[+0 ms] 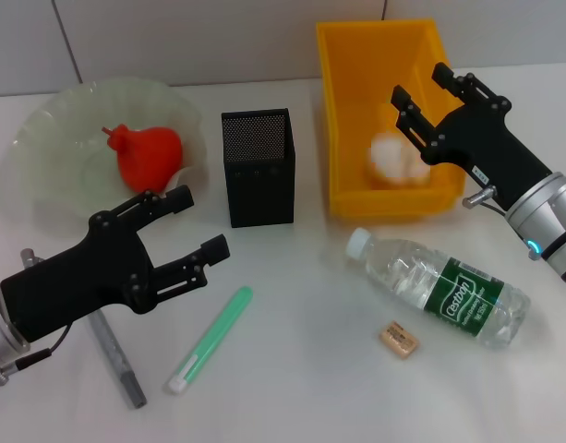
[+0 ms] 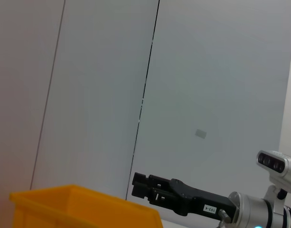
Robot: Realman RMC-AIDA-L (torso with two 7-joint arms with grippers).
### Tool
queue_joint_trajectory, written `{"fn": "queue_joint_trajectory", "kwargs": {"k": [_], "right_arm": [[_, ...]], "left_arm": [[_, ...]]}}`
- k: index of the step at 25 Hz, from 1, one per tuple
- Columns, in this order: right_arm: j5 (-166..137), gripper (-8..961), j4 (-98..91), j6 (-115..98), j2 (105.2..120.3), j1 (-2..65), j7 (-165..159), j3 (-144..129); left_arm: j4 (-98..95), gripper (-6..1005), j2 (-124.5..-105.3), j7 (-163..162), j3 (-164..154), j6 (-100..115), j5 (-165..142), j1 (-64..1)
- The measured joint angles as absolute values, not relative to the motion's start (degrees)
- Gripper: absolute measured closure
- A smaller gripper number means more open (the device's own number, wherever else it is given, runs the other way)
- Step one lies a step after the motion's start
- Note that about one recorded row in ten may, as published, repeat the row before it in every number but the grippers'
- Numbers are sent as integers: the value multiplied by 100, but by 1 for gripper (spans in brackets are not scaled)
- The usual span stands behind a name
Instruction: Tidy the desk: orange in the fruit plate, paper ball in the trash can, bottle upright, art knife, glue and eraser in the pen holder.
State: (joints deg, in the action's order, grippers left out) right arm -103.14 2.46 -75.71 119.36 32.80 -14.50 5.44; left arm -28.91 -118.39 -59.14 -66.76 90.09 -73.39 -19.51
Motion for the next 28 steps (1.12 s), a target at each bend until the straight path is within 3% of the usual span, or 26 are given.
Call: {"fn": "queue_joint_trajectory", "kwargs": {"k": [6, 11, 17, 19, 28], "right_arm": [[-10288, 339, 225, -8028, 11930, 3153, -1588, 593], [-10265, 311, -446, -9185, 11911, 2952, -2838, 710], [-10309, 258, -2679, -9568, 11921, 3064, -5802, -384], [-10281, 171, -3690, -9682, 11935, 3046, -6955, -1140], [-10526, 175, -6706, -9915, 11899, 2629, -9680, -3375]], "left_arm": [[-2891, 184, -11835, -5914, -6681, 9013, -7344, -1940], [-2891, 184, -11833, -5669, -6700, 9102, -7542, -1904], [-2891, 184, -11841, -5252, -6705, 9094, -7798, -1772], [-2887, 184, -11841, -5143, -6688, 9085, -7799, -1714], [-2825, 183, -11831, -4988, -6644, 9070, -7795, -1479]]}}
